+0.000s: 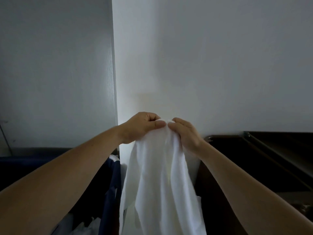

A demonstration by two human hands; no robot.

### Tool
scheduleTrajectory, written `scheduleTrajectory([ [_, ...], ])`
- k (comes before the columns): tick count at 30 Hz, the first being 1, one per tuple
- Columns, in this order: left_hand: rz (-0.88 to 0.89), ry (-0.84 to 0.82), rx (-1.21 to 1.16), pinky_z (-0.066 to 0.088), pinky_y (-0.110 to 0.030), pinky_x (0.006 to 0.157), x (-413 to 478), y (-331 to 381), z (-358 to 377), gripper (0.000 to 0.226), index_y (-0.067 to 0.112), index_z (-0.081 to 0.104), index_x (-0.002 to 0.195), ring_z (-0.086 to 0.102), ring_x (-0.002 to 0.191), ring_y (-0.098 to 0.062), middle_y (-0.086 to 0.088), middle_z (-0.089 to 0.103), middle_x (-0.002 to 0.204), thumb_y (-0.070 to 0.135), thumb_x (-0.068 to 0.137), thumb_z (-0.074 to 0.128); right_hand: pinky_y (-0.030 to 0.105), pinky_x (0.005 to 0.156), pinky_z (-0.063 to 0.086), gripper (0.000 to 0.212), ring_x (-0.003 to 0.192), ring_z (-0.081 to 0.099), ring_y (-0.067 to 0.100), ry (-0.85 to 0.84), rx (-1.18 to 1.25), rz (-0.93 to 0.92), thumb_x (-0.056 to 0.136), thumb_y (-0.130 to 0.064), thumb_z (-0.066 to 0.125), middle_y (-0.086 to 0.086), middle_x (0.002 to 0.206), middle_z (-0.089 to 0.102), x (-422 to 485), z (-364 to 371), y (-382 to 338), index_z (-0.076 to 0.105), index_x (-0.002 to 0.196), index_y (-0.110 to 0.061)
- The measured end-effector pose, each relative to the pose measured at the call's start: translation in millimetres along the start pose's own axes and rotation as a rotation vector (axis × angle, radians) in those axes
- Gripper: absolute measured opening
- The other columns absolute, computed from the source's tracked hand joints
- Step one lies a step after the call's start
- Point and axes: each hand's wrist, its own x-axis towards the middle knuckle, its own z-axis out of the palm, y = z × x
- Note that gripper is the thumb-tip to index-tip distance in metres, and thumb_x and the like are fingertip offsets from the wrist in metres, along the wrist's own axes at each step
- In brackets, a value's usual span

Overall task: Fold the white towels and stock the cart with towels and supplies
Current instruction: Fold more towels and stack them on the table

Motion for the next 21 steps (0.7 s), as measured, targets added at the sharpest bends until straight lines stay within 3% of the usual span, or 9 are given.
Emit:
scheduleTrajectory([
  [3,-0.083,-0.061,-0.013,0.056,-0.024,0.069,-5.7,-24.1,6.6,0.023,0.001,0.068,0.105,0.067,0.078,-0.014,-0.005,0.07,0.089,0.02,0.093,0.069,0.025,0.056,0.031,0.037,0.055,0.035,0.004,0.05,-0.191,-0.031,0.091,-0.024,0.061,-0.007,0.061,0.037,3.9,-3.4,2.3,0.038,0.062,-0.02],
  [6,-0.133,-0.019,0.086,0.05,-0.03,0.065,-12.5,-49.5,7.8,0.018,0.001,0.067,0.1,0.06,0.065,-0.016,-0.005,0.065,0.079,0.018,0.095,0.066,0.027,0.053,0.028,0.044,0.05,0.031,0.004,0.205,-0.199,-0.106,0.095,-0.013,0.057,-0.013,0.051,0.034,14.5,-11.5,-9.4,0.033,0.059,-0.021],
  [8,-0.162,0.03,0.134,0.043,-0.019,0.058,-18.7,-59.6,4.1,0.021,0.002,0.066,0.096,0.053,0.056,-0.015,-0.004,0.061,0.068,0.021,0.099,0.059,0.028,0.051,0.026,0.044,0.048,0.029,0.004,0.344,-0.123,-0.135,0.092,-0.013,0.058,-0.014,0.045,0.032,23.6,-23.1,-19.6,0.032,0.057,-0.021],
  [10,-0.202,0.075,0.217,0.038,-0.013,0.053,-24.1,-64.4,-0.4,0.027,0.002,0.064,0.095,0.049,0.058,-0.013,-0.001,0.057,0.068,0.026,0.101,0.054,0.03,0.051,0.023,0.041,0.051,0.025,0.005,0.479,-0.039,-0.177,0.086,-0.018,0.057,-0.014,0.046,0.029,29.8,-34.2,-29.0,0.03,0.056,-0.022],
  [13,-0.235,0.096,0.284,0.036,-0.025,0.065,-26.9,-69.1,-7.6,0.035,-0.004,0.055,0.095,0.042,0.07,-0.017,-0.004,0.048,0.079,0.03,0.102,0.049,0.028,0.05,0.021,0.041,0.053,0.021,0.006,0.6,0.056,-0.217,0.088,-0.015,0.054,-0.014,0.048,0.025,33.3,-43.9,-34.9,0.026,0.059,-0.025],
  [15,-0.244,0.129,0.164,0.04,-0.034,0.074,-25.3,-69.1,-11.1,0.035,-0.006,0.053,0.099,0.047,0.08,-0.021,-0.007,0.052,0.086,0.029,0.1,0.05,0.027,0.048,0.022,0.038,0.052,0.022,0.006,0.653,0.023,-0.187,0.089,-0.014,0.052,-0.013,0.049,0.026,33.4,-46.5,-32.7,0.027,0.061,-0.023],
  [17,-0.226,0.185,-0.001,0.043,-0.035,0.075,-22.2,-62.7,-11.0,0.029,-0.007,0.055,0.098,0.05,0.081,-0.021,-0.008,0.054,0.086,0.022,0.099,0.05,0.03,0.052,0.026,0.033,0.055,0.03,0.013,0.622,-0.208,-0.065,0.089,-0.016,0.051,-0.008,0.053,0.033,32.5,-47.6,-25.7,0.035,0.06,-0.017],
  [19,-0.175,0.213,-0.023,0.043,-0.026,0.065,-16.5,-49.7,-7.2,0.024,-0.001,0.058,0.09,0.05,0.073,-0.016,-0.004,0.053,0.079,0.018,0.1,0.048,0.035,0.06,0.036,0.029,0.063,0.044,0.024,0.489,-0.439,0.058,0.089,-0.017,0.053,0.004,0.059,0.048,27.8,-44.0,-12.7,0.05,0.061,-0.009],
  [21,-0.105,0.192,0.015,0.043,-0.021,0.057,-9.4,-32.6,0.2,0.023,0.007,0.06,0.087,0.05,0.066,-0.011,0.001,0.053,0.077,0.021,0.101,0.047,0.036,0.08,0.047,0.02,0.086,0.06,0.025,0.39,-0.388,0.052,0.091,-0.014,0.055,0.007,0.085,0.069,19.6,-34.1,1.2,0.072,0.085,-0.005],
])
